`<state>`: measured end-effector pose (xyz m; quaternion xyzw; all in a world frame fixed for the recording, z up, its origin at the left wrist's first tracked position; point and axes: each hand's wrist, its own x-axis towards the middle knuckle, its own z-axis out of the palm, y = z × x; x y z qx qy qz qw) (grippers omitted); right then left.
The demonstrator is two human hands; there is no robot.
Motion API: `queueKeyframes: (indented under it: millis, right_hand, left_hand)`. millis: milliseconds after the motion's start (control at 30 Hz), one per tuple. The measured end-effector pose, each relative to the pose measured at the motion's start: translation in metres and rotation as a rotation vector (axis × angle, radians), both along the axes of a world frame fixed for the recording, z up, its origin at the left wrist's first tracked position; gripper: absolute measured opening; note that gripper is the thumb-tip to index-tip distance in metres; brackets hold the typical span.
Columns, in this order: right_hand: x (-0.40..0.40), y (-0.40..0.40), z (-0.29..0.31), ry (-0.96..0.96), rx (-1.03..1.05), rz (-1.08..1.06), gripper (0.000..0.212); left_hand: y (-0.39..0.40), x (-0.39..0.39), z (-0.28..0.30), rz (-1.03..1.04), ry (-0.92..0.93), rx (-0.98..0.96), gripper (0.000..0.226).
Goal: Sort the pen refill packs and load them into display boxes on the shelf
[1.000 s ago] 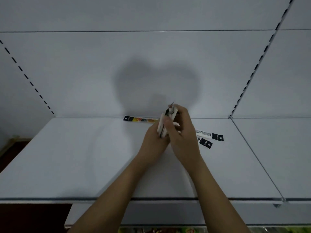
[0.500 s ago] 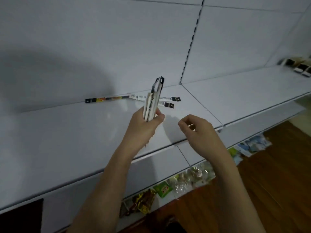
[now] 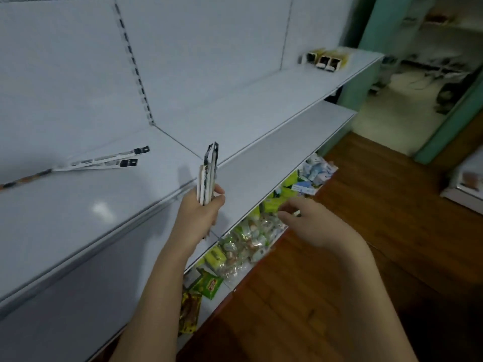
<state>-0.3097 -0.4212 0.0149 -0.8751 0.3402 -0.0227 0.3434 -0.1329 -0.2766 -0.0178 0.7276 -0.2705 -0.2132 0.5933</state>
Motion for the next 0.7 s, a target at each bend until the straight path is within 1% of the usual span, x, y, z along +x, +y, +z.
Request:
queueKeyframes:
  millis: [133,233,300,400,533,600,700]
  right_hand:
    - [-0.071,-0.053,-0.016,0.019,0.024,-0.085,0.026]
    - [-0.113,-0.09,-0.029,0.089,0.092,-0.141,0.026]
    - [-0.131,-0.113,-0.035,0.103,0.137,-0.154,0.025]
    - [-0.148,-0.158,-0.044,0.078,0.152,-0.216,0.027]
    - [-0.151,-0.227,-0.058,0.139,0.197,-0.246,0.036]
    - [-0.151,-0.264,-0.062,0.179,0.207,-0.252,0.037]
    - [-0.151,-0.324,-0.056,0.217,0.207,-0.331,0.037]
  left_hand:
    - [-0.08,-0.049,-0.006,-0.114,-0.027,0.032,0.003]
    - [-0.135,-0.088,-0.011,-0.227,-0.054,0.037,0.002]
    - [-0.164,-0.107,-0.015,-0.293,-0.077,0.063,0.003]
    - [-0.215,-0.119,-0.026,-0.389,-0.105,0.12,0.003]
    - [-0.289,-0.118,-0.036,-0.506,-0.129,0.175,0.005]
    - [-0.331,-0.114,-0.04,-0.518,-0.089,0.166,0.006]
    - [-0.401,-0.11,-0.044,-0.521,-0.023,0.14,0.006]
